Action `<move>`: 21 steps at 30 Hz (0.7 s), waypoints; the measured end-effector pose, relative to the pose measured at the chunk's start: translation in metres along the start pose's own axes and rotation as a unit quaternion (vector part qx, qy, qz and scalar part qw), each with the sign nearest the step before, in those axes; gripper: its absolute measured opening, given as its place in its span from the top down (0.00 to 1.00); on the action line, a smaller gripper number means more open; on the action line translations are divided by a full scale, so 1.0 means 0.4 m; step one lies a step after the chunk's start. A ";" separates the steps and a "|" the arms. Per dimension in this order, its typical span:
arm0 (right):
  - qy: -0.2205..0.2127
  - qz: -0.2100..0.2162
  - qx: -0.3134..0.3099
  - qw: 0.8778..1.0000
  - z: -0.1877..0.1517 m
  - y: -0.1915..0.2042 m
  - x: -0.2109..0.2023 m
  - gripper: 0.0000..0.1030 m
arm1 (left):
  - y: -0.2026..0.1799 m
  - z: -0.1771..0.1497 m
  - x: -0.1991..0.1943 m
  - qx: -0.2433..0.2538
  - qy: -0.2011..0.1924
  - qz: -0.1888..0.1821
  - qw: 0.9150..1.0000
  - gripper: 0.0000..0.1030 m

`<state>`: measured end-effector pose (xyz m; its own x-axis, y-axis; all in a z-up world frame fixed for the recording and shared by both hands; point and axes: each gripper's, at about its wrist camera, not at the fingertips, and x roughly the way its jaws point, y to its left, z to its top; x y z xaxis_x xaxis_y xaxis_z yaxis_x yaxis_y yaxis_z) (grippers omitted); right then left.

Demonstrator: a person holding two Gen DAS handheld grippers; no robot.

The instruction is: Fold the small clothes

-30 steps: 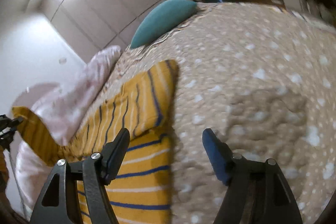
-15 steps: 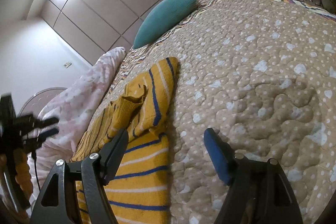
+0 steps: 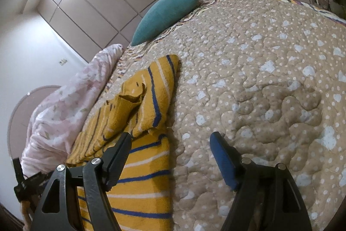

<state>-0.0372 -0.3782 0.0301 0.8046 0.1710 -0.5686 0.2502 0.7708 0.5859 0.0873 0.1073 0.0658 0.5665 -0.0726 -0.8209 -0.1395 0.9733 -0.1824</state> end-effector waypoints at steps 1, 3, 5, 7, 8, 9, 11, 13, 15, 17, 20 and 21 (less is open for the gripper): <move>0.001 -0.003 -0.003 1.000 0.000 0.002 0.003 0.23 | 0.007 -0.014 0.000 0.000 0.007 -0.007 1.000 0.43; 0.002 -0.004 -0.004 1.000 0.000 0.002 0.006 0.23 | 0.024 -0.063 0.002 -0.001 0.027 -0.026 0.999 0.41; 0.003 -0.004 -0.003 1.000 0.001 0.001 0.006 0.23 | 0.034 -0.103 0.003 -0.008 0.042 -0.039 0.998 0.36; 0.002 -0.003 -0.003 1.000 0.001 -0.001 0.005 0.23 | 0.048 -0.146 0.000 -0.022 0.050 -0.052 0.997 0.33; 0.001 0.001 0.000 1.000 0.001 -0.004 0.004 0.23 | 0.054 -0.167 -0.009 -0.025 0.044 -0.055 0.997 0.33; 0.000 0.005 0.003 1.000 0.001 -0.005 0.004 0.23 | 0.052 -0.183 -0.020 -0.022 0.037 -0.055 0.998 0.32; 0.007 0.016 0.012 1.000 0.004 -0.014 0.002 0.23 | 0.048 -0.204 -0.034 -0.015 0.034 -0.057 0.998 0.29; 0.047 0.017 -0.001 0.999 0.009 -0.010 -0.003 0.23 | 0.039 -0.227 -0.048 -0.005 0.036 -0.071 0.997 0.17; 0.090 0.033 -0.004 0.995 -0.007 -0.008 -0.037 0.23 | 0.038 -0.239 -0.055 -0.006 0.034 -0.104 0.994 0.10; 0.125 0.077 0.009 0.989 -0.040 -0.019 -0.077 0.24 | 0.037 -0.257 -0.060 -0.001 0.035 -0.113 0.993 0.10; 0.169 0.147 0.026 0.974 -0.112 -0.039 -0.127 0.37 | 0.018 -0.286 -0.078 0.027 0.058 -0.122 0.990 0.10; 0.179 0.161 0.026 0.970 -0.137 -0.041 -0.137 0.44 | 0.015 -0.296 -0.088 0.027 0.064 -0.135 0.988 0.15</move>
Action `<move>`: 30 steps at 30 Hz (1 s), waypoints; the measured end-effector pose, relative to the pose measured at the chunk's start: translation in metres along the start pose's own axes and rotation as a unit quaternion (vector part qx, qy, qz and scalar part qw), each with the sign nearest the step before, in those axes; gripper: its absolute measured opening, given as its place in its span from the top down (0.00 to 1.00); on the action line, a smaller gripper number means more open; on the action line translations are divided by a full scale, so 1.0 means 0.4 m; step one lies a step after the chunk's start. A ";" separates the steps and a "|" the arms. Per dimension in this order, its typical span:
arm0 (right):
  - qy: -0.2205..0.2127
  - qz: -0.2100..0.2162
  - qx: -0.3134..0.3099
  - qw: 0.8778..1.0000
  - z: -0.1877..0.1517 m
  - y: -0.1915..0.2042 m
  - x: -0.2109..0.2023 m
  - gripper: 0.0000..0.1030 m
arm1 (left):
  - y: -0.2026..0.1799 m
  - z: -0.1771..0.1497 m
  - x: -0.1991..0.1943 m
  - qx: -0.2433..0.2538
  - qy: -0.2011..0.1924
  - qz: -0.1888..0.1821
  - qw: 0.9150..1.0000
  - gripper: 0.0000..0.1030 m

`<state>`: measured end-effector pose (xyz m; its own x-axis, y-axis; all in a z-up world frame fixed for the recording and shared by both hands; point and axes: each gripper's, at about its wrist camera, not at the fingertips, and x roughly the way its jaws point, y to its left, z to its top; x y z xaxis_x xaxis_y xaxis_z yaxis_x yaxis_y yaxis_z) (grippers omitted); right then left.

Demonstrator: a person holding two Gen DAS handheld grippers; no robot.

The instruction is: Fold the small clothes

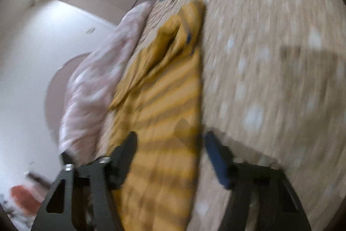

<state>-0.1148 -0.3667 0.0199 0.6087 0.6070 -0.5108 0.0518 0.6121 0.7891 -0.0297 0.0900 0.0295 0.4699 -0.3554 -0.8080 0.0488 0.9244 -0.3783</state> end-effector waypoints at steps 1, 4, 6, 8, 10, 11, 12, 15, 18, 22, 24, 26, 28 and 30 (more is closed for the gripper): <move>0.008 0.005 -0.005 1.000 -0.024 0.001 0.000 0.47 | -0.004 -0.011 -0.007 0.000 0.004 -0.015 1.000 0.27; 0.028 0.019 -0.034 0.999 -0.093 0.021 0.009 0.53 | -0.008 -0.050 -0.024 -0.004 0.028 -0.064 0.998 0.69; 0.039 0.051 -0.034 0.997 -0.127 0.031 0.021 0.53 | 0.008 -0.072 -0.034 -0.025 0.028 -0.080 0.996 0.74; 0.049 0.068 -0.040 0.996 -0.159 0.043 0.044 0.53 | 0.027 -0.092 -0.043 -0.043 0.020 -0.101 0.994 0.74; 0.052 0.064 -0.058 0.995 -0.180 0.063 0.061 0.53 | 0.035 -0.107 -0.051 -0.051 0.011 -0.111 0.992 0.72; 0.054 0.061 -0.070 0.994 -0.191 0.074 0.068 0.53 | 0.036 -0.113 -0.053 -0.052 0.008 -0.117 0.992 0.71; 0.056 0.059 -0.080 0.994 -0.202 0.083 0.078 0.53 | 0.035 -0.117 -0.054 -0.050 0.005 -0.122 0.991 0.67; 0.060 0.056 -0.087 0.993 -0.231 0.098 0.084 0.53 | 0.013 -0.122 -0.056 -0.037 -0.003 -0.135 0.990 0.47; 0.071 0.056 -0.086 0.992 -0.265 0.108 0.086 0.53 | -0.027 -0.136 -0.060 -0.002 -0.016 -0.132 0.991 0.28; 0.093 0.052 -0.080 0.991 -0.296 0.119 0.088 0.65 | -0.066 -0.154 -0.058 0.025 -0.034 -0.085 0.996 0.29; 0.092 0.031 -0.076 0.992 -0.303 0.119 0.099 0.87 | -0.064 -0.146 -0.058 0.002 -0.030 -0.042 0.999 0.63; 0.091 0.023 -0.070 0.993 -0.300 0.112 0.104 0.90 | -0.046 -0.133 -0.057 -0.017 -0.014 -0.022 1.000 0.92; 0.084 0.024 -0.070 0.994 -0.299 0.117 0.096 0.91 | -0.027 -0.126 -0.081 -0.042 -0.020 -0.027 0.999 0.93; 0.082 0.027 -0.081 0.993 -0.301 0.125 0.071 0.92 | -0.025 -0.137 -0.134 -0.031 -0.036 -0.019 0.999 0.93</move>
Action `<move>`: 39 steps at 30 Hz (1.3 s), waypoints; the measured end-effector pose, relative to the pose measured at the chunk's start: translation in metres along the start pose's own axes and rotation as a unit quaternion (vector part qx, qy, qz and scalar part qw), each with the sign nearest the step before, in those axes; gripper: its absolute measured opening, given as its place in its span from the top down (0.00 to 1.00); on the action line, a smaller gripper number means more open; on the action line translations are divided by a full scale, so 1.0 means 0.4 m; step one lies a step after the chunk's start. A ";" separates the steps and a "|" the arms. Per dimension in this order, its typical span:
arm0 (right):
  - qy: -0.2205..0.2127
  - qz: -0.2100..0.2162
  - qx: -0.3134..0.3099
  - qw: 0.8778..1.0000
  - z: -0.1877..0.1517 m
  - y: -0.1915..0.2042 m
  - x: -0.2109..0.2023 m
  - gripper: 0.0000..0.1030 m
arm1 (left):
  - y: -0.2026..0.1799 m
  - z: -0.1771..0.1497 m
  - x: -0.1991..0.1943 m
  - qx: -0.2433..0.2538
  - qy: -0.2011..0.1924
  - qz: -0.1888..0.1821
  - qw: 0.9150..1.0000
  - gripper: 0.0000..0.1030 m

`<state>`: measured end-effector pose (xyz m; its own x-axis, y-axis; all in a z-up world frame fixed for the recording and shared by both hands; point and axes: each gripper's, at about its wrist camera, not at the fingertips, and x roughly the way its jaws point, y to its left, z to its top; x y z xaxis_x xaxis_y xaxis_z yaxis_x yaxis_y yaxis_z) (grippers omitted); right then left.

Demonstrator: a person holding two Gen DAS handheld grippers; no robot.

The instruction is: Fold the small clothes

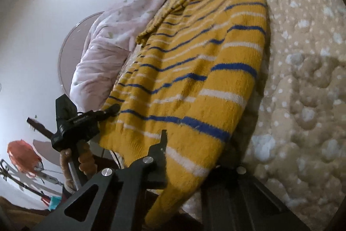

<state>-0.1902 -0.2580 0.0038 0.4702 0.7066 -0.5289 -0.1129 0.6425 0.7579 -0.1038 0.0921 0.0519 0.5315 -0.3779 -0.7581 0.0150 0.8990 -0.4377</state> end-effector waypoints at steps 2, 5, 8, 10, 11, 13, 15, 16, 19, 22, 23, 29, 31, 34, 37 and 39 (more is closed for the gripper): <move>-0.001 0.002 -0.011 1.000 -0.009 0.016 -0.035 0.92 | -0.007 -0.024 -0.045 0.013 -0.008 -0.002 1.000 0.93; -0.002 0.000 -0.035 0.999 -0.043 0.041 -0.107 0.92 | -0.024 -0.072 -0.093 0.029 -0.007 -0.006 1.000 0.93; 0.006 -0.015 -0.054 0.998 -0.099 0.057 -0.153 0.92 | -0.041 -0.128 -0.104 0.046 0.001 0.004 0.999 0.93; 0.017 -0.039 -0.064 0.997 -0.123 0.057 -0.150 0.92 | -0.045 -0.155 -0.086 0.055 0.010 0.017 0.998 0.93; 0.020 -0.043 -0.061 0.997 -0.127 0.053 -0.146 0.92 | -0.043 -0.161 -0.077 0.056 0.013 0.026 0.998 0.93; 0.019 -0.040 -0.052 0.998 -0.124 0.047 -0.142 0.92 | -0.034 -0.161 -0.074 0.053 0.013 0.025 0.998 0.93; 0.015 -0.043 -0.055 0.997 -0.117 0.051 -0.144 0.92 | -0.034 -0.152 -0.077 0.055 0.005 0.025 0.998 0.93; 0.016 -0.043 -0.056 0.997 -0.116 0.053 -0.143 0.92 | -0.034 -0.154 -0.078 0.058 0.002 0.027 0.998 0.93; 0.018 -0.051 -0.064 0.996 -0.113 0.063 -0.131 0.92 | -0.041 -0.154 -0.081 0.068 -0.005 0.035 0.997 0.93; 0.016 -0.052 -0.068 0.996 -0.111 0.072 -0.130 0.92 | -0.042 -0.154 -0.084 0.064 -0.006 0.029 0.998 0.93; 0.013 -0.051 -0.068 0.996 -0.103 0.078 -0.126 0.92 | -0.041 -0.148 -0.085 0.059 -0.005 0.022 0.998 0.93; -0.013 -0.034 -0.092 0.995 0.021 0.128 -0.128 0.92 | -0.059 -0.032 -0.082 0.040 -0.011 -0.016 0.999 0.93; -0.033 -0.038 -0.106 0.993 0.083 0.154 -0.127 0.92 | -0.083 0.046 -0.083 0.042 -0.033 -0.024 0.998 0.93; -0.065 -0.045 -0.122 0.989 0.204 0.193 -0.121 0.92 | -0.108 0.169 -0.056 0.047 -0.066 -0.013 0.997 0.93; -0.089 -0.053 -0.117 0.988 0.337 0.209 -0.097 0.92 | -0.117 0.298 0.014 0.028 -0.064 -0.017 0.997 0.93; -0.097 -0.075 -0.108 0.987 0.411 0.204 -0.068 0.92 | -0.123 0.355 0.067 0.025 -0.058 -0.007 0.998 0.93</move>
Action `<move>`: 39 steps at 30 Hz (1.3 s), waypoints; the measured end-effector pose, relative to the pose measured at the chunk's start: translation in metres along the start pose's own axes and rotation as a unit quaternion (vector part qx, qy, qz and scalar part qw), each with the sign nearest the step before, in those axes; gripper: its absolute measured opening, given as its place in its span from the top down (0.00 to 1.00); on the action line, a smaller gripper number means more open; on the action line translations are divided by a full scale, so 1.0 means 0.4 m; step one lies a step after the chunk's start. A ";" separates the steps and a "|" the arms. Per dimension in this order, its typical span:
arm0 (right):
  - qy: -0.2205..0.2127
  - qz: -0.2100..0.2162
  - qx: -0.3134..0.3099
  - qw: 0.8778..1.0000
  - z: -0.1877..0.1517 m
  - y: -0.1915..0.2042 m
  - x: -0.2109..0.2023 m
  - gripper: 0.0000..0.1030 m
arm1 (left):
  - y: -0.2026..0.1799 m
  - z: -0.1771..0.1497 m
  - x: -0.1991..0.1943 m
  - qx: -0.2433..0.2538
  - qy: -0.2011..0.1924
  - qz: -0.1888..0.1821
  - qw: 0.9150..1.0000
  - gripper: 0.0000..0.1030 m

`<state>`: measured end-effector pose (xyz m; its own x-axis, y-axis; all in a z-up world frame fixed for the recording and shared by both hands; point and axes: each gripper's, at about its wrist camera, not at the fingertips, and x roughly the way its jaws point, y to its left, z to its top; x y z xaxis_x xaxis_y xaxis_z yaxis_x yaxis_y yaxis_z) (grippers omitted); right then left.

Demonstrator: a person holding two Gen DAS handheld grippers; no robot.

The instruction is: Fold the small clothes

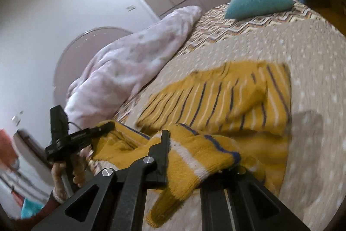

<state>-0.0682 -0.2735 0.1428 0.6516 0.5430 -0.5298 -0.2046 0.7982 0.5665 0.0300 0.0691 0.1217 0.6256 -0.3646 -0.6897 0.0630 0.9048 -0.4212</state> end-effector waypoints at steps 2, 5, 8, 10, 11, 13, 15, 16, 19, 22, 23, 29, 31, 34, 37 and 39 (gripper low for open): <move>0.003 -0.021 0.010 1.000 0.042 -0.021 0.044 0.92 | -0.002 0.024 0.045 0.002 0.009 0.007 1.000 0.93; 0.013 -0.040 0.024 0.999 0.082 -0.055 0.101 0.92 | -0.007 0.053 0.119 0.003 0.030 0.016 0.999 0.93; 0.026 -0.048 0.052 0.997 0.113 -0.116 0.157 0.90 | 0.007 0.081 0.174 -0.010 0.047 0.011 0.999 0.92; 0.032 -0.041 0.084 0.995 0.137 -0.159 0.188 0.89 | 0.030 0.106 0.214 -0.041 0.065 -0.003 0.997 0.92; 0.033 -0.039 0.101 0.994 0.143 -0.183 0.201 0.89 | 0.042 0.118 0.231 -0.060 0.073 -0.013 0.995 0.92; 0.033 -0.030 0.145 0.988 0.161 -0.238 0.232 0.84 | 0.073 0.140 0.269 -0.104 0.091 -0.033 0.990 0.91; 0.037 -0.026 0.177 0.983 0.183 -0.287 0.270 0.74 | 0.106 0.157 0.296 -0.148 0.100 -0.058 0.982 0.91; 0.036 -0.027 0.186 0.981 0.192 -0.304 0.283 0.70 | 0.122 0.164 0.307 -0.170 0.103 -0.075 0.977 0.90; 0.022 -0.019 0.218 0.975 0.220 -0.353 0.315 0.43 | 0.143 0.177 0.323 -0.202 0.104 -0.107 0.968 0.83; 0.012 -0.002 0.251 0.968 0.237 -0.384 0.326 0.38 | 0.162 0.189 0.329 -0.232 0.095 -0.137 0.958 0.69; 0.008 -0.001 0.257 0.966 0.241 -0.391 0.329 0.38 | 0.170 0.193 0.329 -0.246 0.090 -0.151 0.953 0.65; -0.002 0.001 0.274 0.962 0.261 -0.412 0.345 0.32 | 0.231 0.233 0.290 -0.291 0.031 -0.153 0.944 0.33; 0.000 -0.012 0.262 0.965 0.273 -0.411 0.346 0.32 | 0.235 0.239 0.279 -0.276 0.032 -0.132 0.951 0.33; -0.009 -0.029 0.244 0.969 0.297 -0.406 0.329 0.32 | 0.229 0.234 0.254 -0.230 0.035 -0.092 0.968 0.33; -0.025 -0.057 0.214 0.975 0.325 -0.394 0.281 0.28 | 0.219 0.210 0.229 -0.185 0.041 -0.066 0.980 0.32; -0.035 -0.084 0.186 0.978 0.329 -0.386 0.236 0.24 | 0.208 0.187 0.214 -0.155 0.045 -0.052 0.986 0.32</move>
<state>0.1212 -0.3799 0.0884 0.7043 0.3821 -0.5983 0.1812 0.7180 0.6720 0.1469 0.1295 0.0716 0.5557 -0.4834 -0.6764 -0.1253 0.7556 -0.6429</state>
